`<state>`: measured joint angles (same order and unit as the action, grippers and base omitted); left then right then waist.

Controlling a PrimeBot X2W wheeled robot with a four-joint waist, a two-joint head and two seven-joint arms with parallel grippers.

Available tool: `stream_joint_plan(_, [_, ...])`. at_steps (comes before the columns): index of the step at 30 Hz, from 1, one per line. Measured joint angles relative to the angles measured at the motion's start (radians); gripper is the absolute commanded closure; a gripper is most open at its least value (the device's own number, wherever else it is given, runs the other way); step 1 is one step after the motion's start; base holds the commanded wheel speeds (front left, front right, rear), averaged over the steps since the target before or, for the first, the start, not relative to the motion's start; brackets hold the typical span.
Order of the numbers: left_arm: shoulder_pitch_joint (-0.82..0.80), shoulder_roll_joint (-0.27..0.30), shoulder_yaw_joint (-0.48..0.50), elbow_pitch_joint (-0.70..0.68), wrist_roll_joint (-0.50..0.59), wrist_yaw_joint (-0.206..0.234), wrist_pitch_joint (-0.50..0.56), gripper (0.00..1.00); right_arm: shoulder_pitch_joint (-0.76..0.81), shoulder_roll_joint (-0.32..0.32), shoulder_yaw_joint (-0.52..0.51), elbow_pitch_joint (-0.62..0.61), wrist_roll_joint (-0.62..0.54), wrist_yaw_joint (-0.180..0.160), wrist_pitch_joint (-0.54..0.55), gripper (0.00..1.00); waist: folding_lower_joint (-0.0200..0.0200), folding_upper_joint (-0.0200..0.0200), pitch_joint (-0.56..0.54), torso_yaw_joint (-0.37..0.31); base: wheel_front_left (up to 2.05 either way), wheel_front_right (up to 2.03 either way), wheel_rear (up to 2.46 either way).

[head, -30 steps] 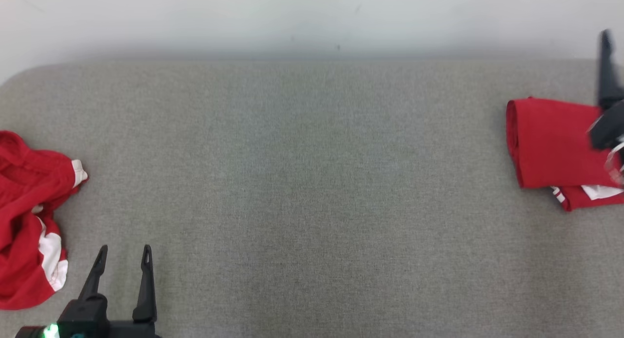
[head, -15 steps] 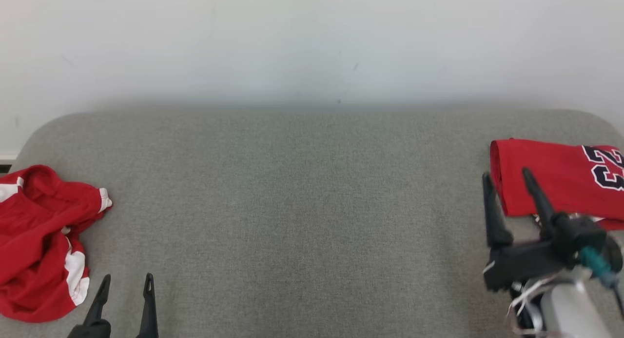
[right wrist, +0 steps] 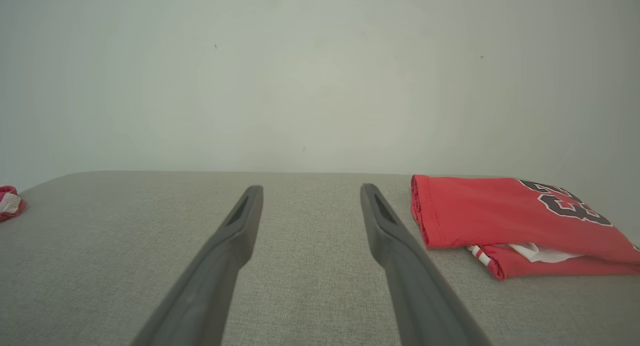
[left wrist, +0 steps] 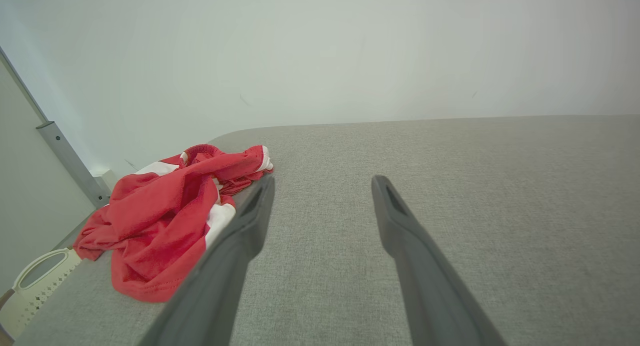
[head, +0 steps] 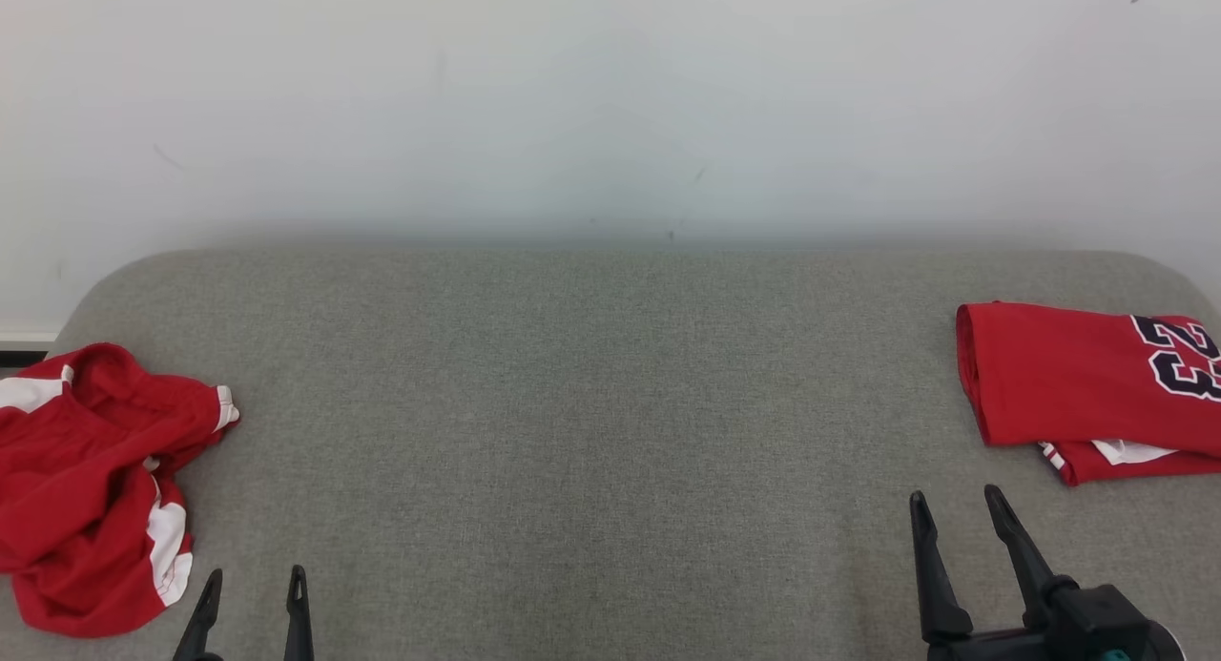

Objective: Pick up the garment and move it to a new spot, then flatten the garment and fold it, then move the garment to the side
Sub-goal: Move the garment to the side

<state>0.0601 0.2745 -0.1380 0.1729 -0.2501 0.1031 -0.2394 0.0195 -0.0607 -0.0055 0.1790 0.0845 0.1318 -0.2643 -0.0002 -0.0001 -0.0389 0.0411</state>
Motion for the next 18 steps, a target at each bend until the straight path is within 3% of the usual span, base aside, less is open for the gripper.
stream_joint_plan(18, [0.024, 0.007, -0.008, -0.010, -0.006, 0.020, -0.005, 0.00, 0.061, 0.009, 0.000, 0.010, 0.037, 0.000, 0.000, 0.00, 0.0001, 0.0001, -0.024, -0.004, 0.00, 0.00, 0.00])
